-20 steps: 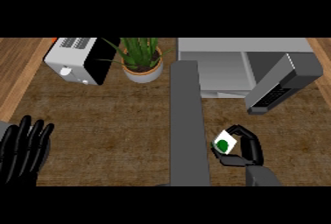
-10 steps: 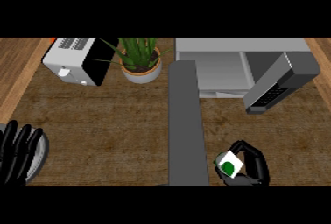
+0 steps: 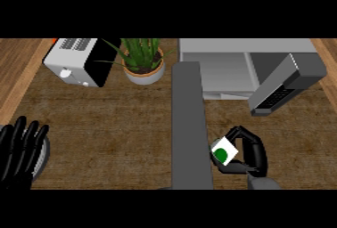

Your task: Pick up the milk, place it into the microwave and close the microwave

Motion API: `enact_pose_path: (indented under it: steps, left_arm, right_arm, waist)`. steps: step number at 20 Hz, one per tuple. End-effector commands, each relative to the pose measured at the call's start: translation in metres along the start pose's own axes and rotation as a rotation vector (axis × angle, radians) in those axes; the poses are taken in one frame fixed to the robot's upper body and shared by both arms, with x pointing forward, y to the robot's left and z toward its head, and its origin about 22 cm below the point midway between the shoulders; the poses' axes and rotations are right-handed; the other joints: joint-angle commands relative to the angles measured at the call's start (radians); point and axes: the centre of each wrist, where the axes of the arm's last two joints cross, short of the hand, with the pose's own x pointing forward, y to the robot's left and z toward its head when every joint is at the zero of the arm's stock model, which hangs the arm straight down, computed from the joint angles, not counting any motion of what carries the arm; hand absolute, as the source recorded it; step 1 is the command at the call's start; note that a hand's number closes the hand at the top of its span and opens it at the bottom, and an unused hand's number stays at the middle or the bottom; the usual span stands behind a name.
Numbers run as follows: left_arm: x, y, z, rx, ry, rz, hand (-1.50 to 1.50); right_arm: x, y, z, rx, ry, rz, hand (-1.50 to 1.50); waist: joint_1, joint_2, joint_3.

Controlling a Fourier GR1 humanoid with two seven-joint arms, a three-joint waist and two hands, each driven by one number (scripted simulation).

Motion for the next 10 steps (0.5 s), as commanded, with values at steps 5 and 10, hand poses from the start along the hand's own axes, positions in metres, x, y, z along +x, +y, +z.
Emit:
enact_pose_path:
  steps: [5, 10]
  left_arm:
    - [0.006, 0.018, 0.003, 0.0, 0.006, -0.012, -1.5]
    - [-0.015, -0.006, 0.001, -0.017, 0.036, 0.015, -1.5]
  right_arm:
    - [0.012, 0.04, -0.075, -0.034, 0.029, 0.158, 1.5]
    - [0.015, 0.028, -0.114, -0.069, 0.103, 0.279, 1.5]
  waist:
    - [0.014, 0.003, 0.001]
    - [0.012, 0.004, 0.001]
